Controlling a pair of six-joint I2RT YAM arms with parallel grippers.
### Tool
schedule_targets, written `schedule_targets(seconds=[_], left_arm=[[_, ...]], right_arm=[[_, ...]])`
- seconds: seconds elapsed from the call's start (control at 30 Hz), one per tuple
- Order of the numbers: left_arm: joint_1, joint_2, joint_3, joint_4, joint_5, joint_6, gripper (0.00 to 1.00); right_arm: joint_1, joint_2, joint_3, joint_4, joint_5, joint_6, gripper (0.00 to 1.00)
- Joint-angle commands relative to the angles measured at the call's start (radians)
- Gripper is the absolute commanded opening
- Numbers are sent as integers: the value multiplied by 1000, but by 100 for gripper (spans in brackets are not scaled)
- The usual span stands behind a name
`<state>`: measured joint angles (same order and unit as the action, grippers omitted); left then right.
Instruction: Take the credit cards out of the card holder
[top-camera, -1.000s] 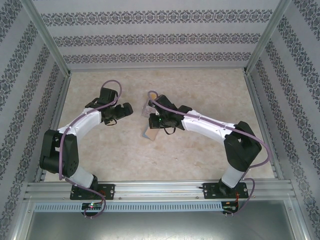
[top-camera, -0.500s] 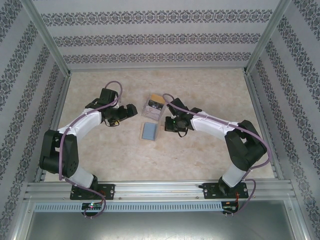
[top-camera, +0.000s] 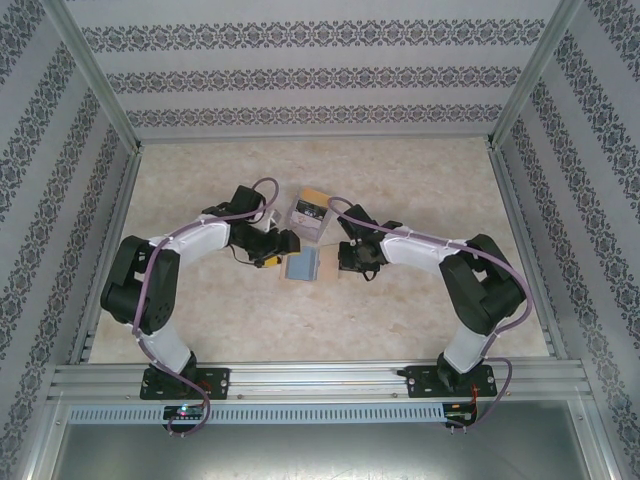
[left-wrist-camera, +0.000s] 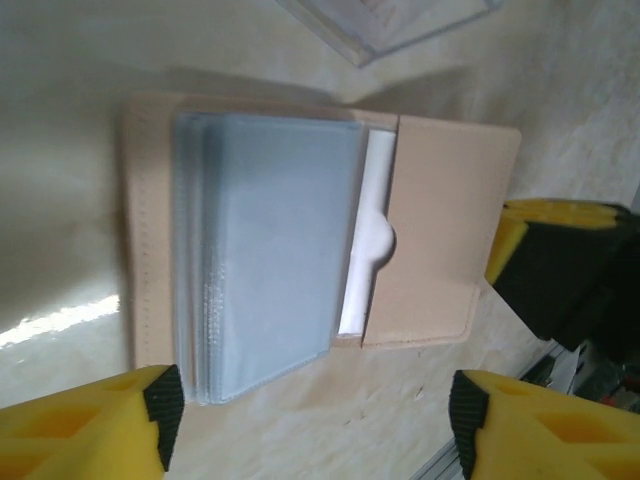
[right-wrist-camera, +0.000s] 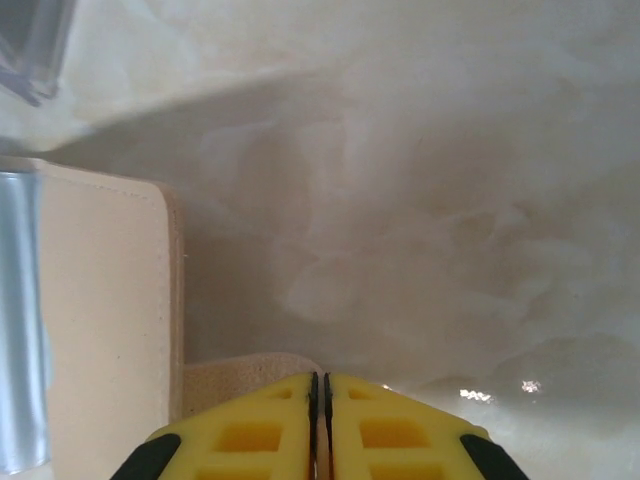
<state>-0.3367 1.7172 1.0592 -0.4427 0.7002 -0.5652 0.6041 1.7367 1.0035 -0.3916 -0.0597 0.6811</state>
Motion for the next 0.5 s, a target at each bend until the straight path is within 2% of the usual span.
schedule_targets(seconds=[0.0,0.13,0.23,0.33,0.47], left_arm=[[-20,28,21,-33,-8,-4,68],[-36,65,35,-38,-16,-10,60],[-47,93,63,-52,-10,-4,57],[-53,111,90,-68,-40,1,57],[-55,136,108,-85,-72,18,65]], right_arm=[[-5,22,40,0,28,0,12],[-5,33,44,-1,25,1,12],[-5,37,43,-2,23,2,12],[-6,43,47,-6,16,1,11],[-6,47,46,-4,14,1,10]])
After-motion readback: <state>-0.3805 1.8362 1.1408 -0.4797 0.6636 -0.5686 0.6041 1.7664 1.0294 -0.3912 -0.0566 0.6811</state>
